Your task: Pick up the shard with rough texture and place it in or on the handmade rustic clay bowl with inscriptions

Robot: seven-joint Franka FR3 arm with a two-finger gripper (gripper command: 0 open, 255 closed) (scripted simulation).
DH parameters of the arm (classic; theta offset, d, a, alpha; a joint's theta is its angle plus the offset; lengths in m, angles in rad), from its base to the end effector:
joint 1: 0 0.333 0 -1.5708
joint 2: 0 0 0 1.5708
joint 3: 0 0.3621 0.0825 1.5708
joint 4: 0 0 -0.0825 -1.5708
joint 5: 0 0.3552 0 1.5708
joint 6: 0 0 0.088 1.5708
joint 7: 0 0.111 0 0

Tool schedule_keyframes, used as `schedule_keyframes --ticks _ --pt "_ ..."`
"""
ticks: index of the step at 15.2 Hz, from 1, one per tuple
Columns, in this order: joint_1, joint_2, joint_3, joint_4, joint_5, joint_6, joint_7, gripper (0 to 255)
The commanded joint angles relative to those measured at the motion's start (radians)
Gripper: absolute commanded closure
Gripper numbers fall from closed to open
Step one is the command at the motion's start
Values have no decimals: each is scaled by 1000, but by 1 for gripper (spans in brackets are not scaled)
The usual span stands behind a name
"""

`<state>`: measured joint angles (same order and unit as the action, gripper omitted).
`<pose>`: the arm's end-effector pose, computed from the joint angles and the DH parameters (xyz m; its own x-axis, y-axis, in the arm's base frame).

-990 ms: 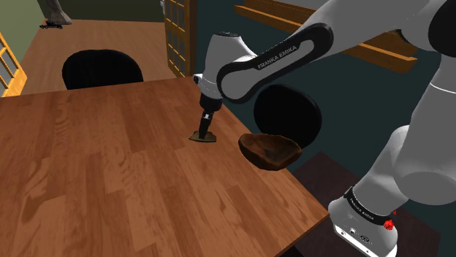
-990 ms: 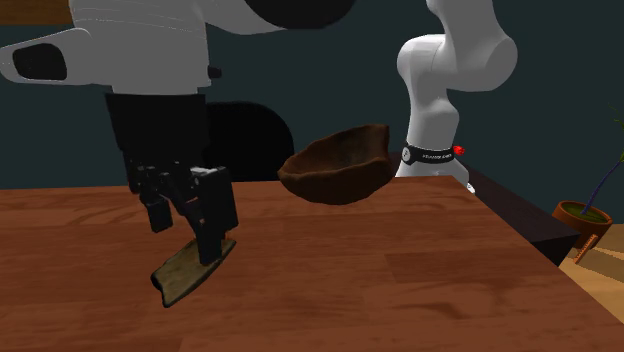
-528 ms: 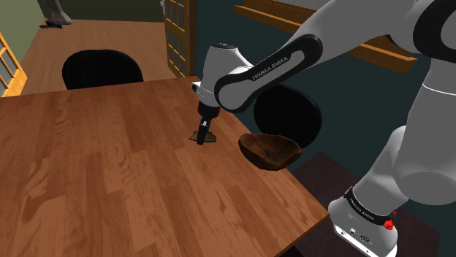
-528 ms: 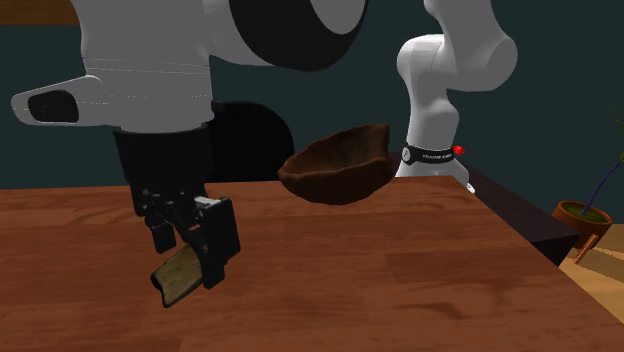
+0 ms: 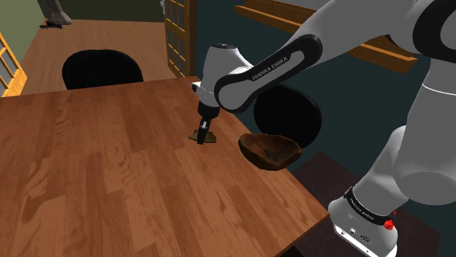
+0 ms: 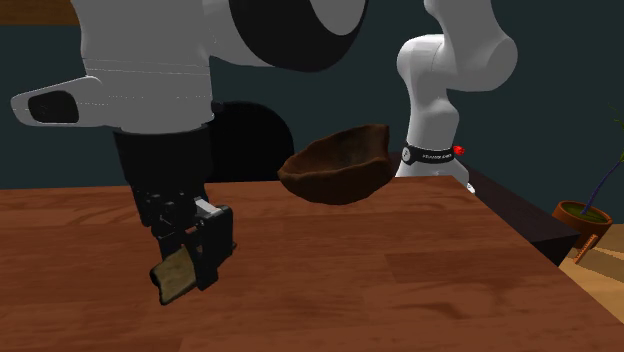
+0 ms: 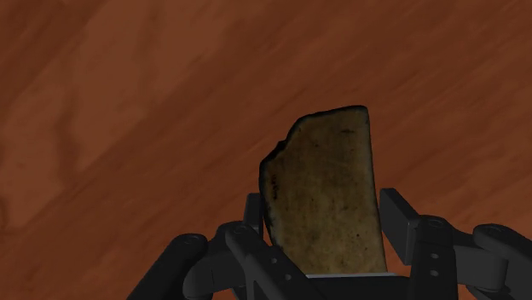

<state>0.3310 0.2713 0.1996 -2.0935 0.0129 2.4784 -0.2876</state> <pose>0.5069 0.2905 0.3669 0.6932 0.7088 0.1305 0.7171 -0.6965 -0.0263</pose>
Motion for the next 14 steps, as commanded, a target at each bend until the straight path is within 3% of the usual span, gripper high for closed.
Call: schedule_keyframes --ticks 1,7,14 --pt "0 0 0 0 0 0 0 255" --pt "0 1 0 0 0 0 0 255" --pt "-5 -58 5 25 13 -83 -5 255"
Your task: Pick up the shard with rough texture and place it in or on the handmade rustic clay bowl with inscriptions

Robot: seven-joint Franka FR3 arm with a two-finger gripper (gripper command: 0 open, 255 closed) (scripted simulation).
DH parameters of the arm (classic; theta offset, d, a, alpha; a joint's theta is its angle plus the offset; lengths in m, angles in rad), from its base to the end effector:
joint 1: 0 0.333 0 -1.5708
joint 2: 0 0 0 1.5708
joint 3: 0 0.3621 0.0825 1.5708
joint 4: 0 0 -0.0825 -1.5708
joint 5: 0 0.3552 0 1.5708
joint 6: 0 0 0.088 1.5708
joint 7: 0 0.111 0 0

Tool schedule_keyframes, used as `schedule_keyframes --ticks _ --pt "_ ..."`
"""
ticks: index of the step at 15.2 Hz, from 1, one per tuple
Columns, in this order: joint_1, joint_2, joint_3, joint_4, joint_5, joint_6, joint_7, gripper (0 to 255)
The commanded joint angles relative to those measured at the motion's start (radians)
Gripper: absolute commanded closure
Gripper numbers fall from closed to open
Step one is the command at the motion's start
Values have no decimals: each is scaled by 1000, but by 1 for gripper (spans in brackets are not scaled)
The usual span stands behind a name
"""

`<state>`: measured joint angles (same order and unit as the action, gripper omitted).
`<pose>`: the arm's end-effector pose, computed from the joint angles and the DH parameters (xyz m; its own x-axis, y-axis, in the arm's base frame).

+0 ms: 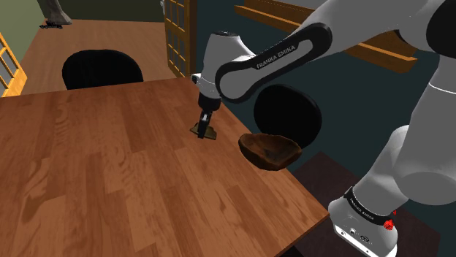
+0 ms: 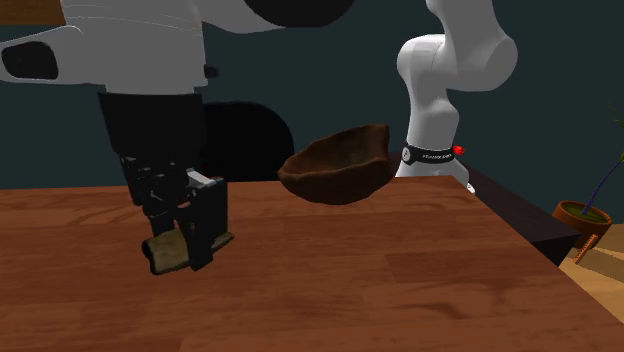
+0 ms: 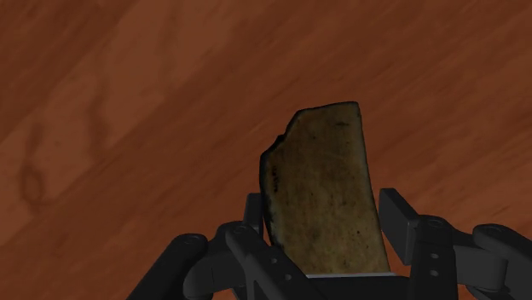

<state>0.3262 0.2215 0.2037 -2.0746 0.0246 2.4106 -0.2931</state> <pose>0.5035 0.2887 0.3965 0.6933 0.7087 0.1307 0.7170 -0.6965 -0.0263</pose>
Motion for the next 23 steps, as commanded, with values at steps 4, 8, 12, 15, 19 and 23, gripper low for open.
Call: schedule_keyframes --ticks 4,8,12,15,19,23 --pt "-2 -38 3 25 8 -63 -2 255" --pt "-4 -65 4 48 14 -113 -3 255" --pt "-5 -89 4 74 18 -162 -4 255" --pt "-6 -105 5 96 21 -200 -5 255" --pt "-7 -124 5 128 24 -250 -5 255" --pt "-8 -139 5 164 26 -301 -4 255"
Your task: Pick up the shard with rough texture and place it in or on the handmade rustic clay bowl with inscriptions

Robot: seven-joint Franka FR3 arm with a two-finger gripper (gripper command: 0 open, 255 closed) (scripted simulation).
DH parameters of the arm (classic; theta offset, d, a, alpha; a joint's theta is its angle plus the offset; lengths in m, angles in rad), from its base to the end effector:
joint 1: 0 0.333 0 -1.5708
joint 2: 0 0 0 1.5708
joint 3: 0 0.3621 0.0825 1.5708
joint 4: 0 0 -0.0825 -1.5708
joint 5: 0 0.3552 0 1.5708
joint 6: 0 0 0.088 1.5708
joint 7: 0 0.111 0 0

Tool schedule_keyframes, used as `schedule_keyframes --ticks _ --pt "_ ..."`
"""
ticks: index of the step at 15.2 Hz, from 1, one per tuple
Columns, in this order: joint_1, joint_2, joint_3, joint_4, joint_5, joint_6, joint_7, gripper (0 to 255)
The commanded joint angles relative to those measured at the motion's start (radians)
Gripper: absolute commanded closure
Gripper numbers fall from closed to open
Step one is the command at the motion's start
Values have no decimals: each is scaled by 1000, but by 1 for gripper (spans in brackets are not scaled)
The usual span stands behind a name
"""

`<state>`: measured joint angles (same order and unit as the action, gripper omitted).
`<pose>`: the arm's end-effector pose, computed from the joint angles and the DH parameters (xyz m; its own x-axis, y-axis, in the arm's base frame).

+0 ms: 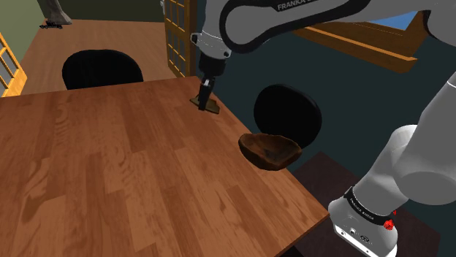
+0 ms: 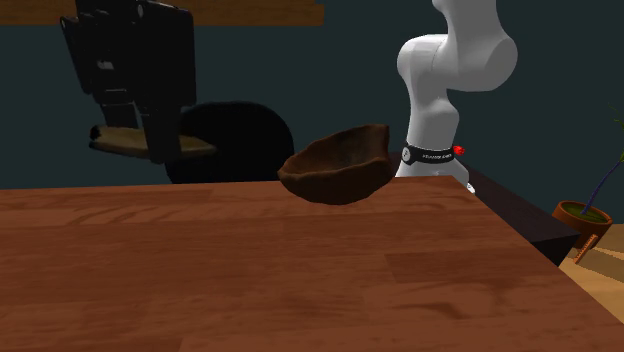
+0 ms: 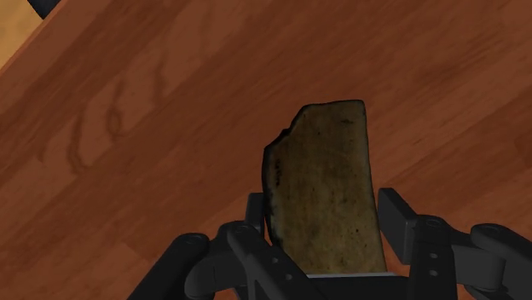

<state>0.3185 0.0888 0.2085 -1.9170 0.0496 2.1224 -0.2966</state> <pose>0.4944 0.2861 0.5126 0.6932 0.7088 0.1305 0.7171 -0.6965 -0.0263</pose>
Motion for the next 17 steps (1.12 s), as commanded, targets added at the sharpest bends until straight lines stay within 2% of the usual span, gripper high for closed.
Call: schedule_keyframes --ticks 1,3,10,17 --pt "-1 -10 0 16 2 -26 0 255" --pt "-1 -14 0 27 2 -41 0 255" --pt "-1 -297 -7 -292 71 -2 -41 255" --pt "25 -592 -27 -557 123 -32 -70 255"
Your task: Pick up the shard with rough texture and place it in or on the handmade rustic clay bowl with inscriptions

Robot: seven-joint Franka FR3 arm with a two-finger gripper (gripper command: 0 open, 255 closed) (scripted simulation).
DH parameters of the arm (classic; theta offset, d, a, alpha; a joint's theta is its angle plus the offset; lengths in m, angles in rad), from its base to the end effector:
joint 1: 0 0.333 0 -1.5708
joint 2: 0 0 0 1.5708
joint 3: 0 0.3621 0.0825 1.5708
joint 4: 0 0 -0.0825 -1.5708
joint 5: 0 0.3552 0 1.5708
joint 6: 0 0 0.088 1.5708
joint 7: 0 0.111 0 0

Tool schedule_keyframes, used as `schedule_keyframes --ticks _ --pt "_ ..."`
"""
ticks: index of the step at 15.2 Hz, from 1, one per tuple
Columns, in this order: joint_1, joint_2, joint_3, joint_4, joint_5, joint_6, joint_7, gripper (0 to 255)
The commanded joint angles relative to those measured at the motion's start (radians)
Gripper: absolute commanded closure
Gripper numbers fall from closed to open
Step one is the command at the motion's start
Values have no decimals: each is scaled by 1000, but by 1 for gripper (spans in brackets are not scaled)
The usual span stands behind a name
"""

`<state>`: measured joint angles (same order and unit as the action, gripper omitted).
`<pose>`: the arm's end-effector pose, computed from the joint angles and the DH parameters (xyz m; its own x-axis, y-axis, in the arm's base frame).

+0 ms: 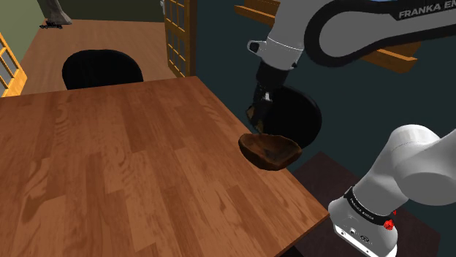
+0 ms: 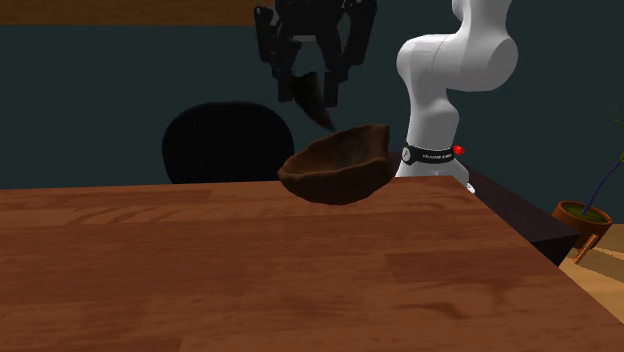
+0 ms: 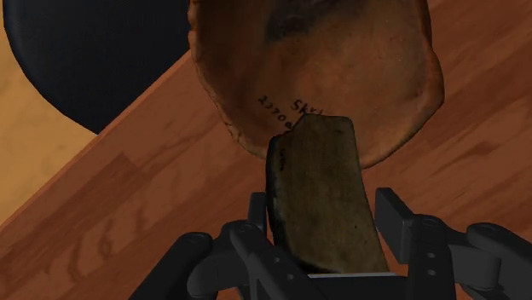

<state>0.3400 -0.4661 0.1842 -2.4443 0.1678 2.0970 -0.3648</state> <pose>0.3136 0.2014 0.5255 0.6933 0.7089 0.1299 0.7171 -0.6964 -0.0266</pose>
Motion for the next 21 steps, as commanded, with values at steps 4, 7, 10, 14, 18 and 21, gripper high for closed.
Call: schedule_keyframes --ticks 4,7,10,14,18,21 --pt "24 -220 -15 -160 23 -60 -8 255" --pt "33 -275 -16 -222 30 -54 -10 255" --pt "32 -266 -15 -219 30 -48 -10 0" --pt "18 -183 -59 -298 143 221 5 0" --pt "29 -115 -75 -325 204 353 -6 0" --pt "40 -72 -70 -334 220 407 -15 0"
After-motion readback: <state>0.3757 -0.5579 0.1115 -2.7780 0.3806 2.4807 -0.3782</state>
